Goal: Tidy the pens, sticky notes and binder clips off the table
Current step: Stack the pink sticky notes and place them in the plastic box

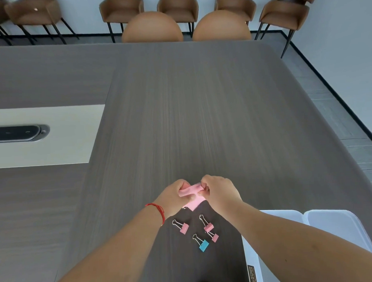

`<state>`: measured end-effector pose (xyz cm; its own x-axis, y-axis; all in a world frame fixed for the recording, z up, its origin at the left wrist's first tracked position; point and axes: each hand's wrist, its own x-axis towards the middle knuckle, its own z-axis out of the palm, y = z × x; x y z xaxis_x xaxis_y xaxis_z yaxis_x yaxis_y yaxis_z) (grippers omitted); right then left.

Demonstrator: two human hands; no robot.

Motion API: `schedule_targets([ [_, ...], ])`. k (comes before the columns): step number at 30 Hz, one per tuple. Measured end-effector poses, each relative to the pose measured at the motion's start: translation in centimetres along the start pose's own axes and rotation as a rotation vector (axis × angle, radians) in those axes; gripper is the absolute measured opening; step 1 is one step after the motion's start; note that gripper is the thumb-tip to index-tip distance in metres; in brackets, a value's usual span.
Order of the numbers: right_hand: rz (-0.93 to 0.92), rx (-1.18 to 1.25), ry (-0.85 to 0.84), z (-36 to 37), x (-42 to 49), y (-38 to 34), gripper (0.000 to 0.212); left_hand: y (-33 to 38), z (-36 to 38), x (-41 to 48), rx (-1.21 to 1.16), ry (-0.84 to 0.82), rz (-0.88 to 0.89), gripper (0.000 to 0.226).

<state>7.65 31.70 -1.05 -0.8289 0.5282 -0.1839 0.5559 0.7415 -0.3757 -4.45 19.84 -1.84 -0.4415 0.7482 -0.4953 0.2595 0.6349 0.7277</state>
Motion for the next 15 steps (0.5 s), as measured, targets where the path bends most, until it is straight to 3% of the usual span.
schedule_targets([
  [3, -0.158, -0.086, 0.069, -0.5, -0.4, -0.8, 0.015, -0.2, -0.3, -0.9, 0.071, -0.020, 0.064, 0.021],
  [6, -0.250, -0.185, 0.224, 0.2, -1.0, -1.5, 0.023, -0.6, 0.9, -1.5, 0.076, 0.129, 0.078, 0.012],
  [8, -0.099, -0.130, 0.152, 0.6, -1.3, -1.5, 0.041, -0.9, 1.6, -1.9, -0.048, 0.218, 0.040, 0.014],
  [10, 0.015, -0.094, -0.012, 1.0, -1.6, -1.0, 0.041, -1.4, 2.0, -2.3, -0.105, 0.250, 0.024, 0.019],
  [12, -0.052, -0.211, -0.067, 1.3, -1.9, -0.6, 0.025, -2.0, 2.4, -2.7, -0.054, 0.272, 0.060, 0.016],
  [15, -0.147, -0.241, -0.027, 1.7, -2.7, -0.5, 0.018, -2.8, 2.7, -3.1, 0.022, 0.317, 0.074, 0.016],
])
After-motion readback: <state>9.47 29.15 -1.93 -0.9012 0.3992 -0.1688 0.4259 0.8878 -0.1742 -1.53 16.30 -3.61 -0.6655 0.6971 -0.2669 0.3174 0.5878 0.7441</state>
